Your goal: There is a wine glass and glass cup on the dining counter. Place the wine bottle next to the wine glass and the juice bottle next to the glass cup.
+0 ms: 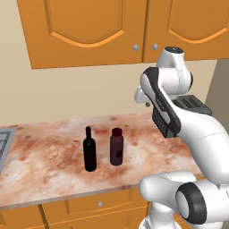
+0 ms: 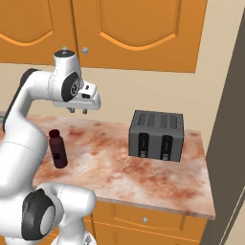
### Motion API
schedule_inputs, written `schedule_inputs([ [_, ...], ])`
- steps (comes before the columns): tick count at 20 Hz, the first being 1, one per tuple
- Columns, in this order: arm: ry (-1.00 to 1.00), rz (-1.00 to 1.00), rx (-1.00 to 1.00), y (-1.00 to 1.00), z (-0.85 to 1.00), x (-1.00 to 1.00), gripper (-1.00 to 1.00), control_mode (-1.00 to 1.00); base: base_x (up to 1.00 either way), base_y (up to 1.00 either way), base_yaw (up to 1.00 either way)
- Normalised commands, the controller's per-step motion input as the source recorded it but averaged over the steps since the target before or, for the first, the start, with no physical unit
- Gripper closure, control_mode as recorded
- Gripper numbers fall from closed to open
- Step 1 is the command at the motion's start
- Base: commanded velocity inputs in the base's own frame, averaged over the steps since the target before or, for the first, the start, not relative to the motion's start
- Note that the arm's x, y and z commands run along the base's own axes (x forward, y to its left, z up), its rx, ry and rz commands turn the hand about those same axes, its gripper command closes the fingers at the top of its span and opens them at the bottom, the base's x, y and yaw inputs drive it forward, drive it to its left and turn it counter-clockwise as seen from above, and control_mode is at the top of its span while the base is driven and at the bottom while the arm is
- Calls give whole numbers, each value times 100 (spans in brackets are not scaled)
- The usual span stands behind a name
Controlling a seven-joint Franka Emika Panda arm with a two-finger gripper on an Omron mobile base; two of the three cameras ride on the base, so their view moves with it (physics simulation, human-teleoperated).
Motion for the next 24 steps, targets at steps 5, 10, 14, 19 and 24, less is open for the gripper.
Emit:
schedule_inputs([
  [5, 0, 0, 0, 15, -7, -1, -100, -100, 0, 0, 0],
  [10, 0, -3, 0, 45, -14, 4, -100, -100, 0, 0, 0],
  [14, 7, 0, 8, 46, -12, 1, -100, -100, 0, 0, 0],
  [19, 2, -1, 7, 50, -22, 12, -100, -100, 0, 0, 0],
  [24, 0, -1, 7, 44, -26, 18, -100, -100, 0, 0, 0],
])
